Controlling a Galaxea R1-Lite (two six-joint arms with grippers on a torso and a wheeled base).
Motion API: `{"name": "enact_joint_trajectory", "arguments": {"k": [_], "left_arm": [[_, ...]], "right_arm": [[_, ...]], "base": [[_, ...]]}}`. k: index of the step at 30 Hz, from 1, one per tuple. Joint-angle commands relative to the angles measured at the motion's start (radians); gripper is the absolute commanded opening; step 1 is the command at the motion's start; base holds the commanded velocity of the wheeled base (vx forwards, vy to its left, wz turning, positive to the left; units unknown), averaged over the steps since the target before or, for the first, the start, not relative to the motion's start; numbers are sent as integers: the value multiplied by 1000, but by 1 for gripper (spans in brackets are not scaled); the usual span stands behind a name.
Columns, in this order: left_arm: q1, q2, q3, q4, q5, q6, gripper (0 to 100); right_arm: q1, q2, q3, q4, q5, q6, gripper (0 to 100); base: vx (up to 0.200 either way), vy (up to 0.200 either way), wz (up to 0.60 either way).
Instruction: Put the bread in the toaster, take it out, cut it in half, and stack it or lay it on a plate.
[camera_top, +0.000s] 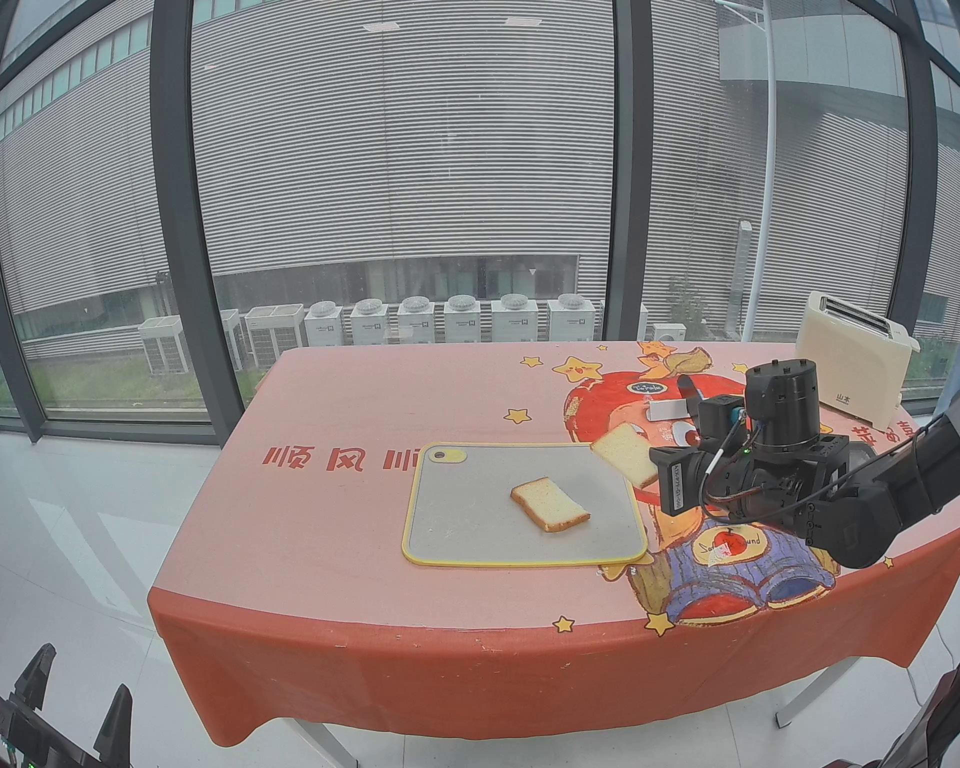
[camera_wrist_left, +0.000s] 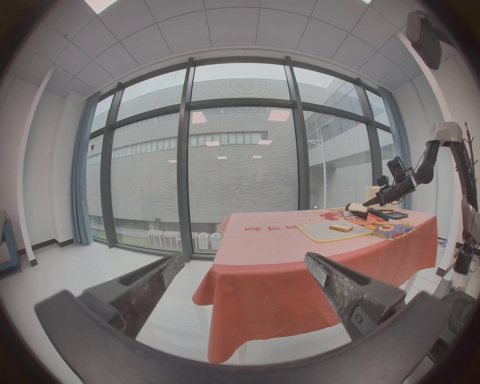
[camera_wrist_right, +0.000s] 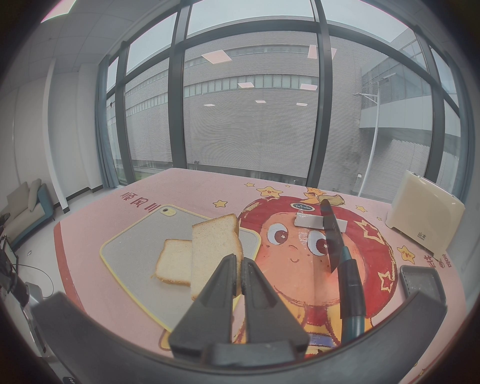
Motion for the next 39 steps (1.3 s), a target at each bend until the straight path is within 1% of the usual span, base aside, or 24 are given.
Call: {"name": "enact_joint_trajectory", "arguments": {"k": [1, 4, 7, 27, 39], "left_arm": [[0, 2, 18, 0, -1, 1, 100], [-2, 2, 18, 0, 7, 0, 100], [0, 2, 18, 0, 7, 3, 100], [0, 2, 18, 0, 9, 1, 100], [0, 2, 18, 0, 9, -3, 100]], "right_arm": [[4, -27, 19, -1, 1, 0, 0], [5, -42, 29, 4, -1, 0, 0], [5, -55, 34, 9, -1, 0, 0], [1, -71, 57, 9, -1, -2, 0], [1, -75, 58, 10, -5, -2, 0]], "base": [[0, 0, 0], [0, 0, 0], [0, 0, 0], [0, 0, 0], [0, -200, 0]]}}
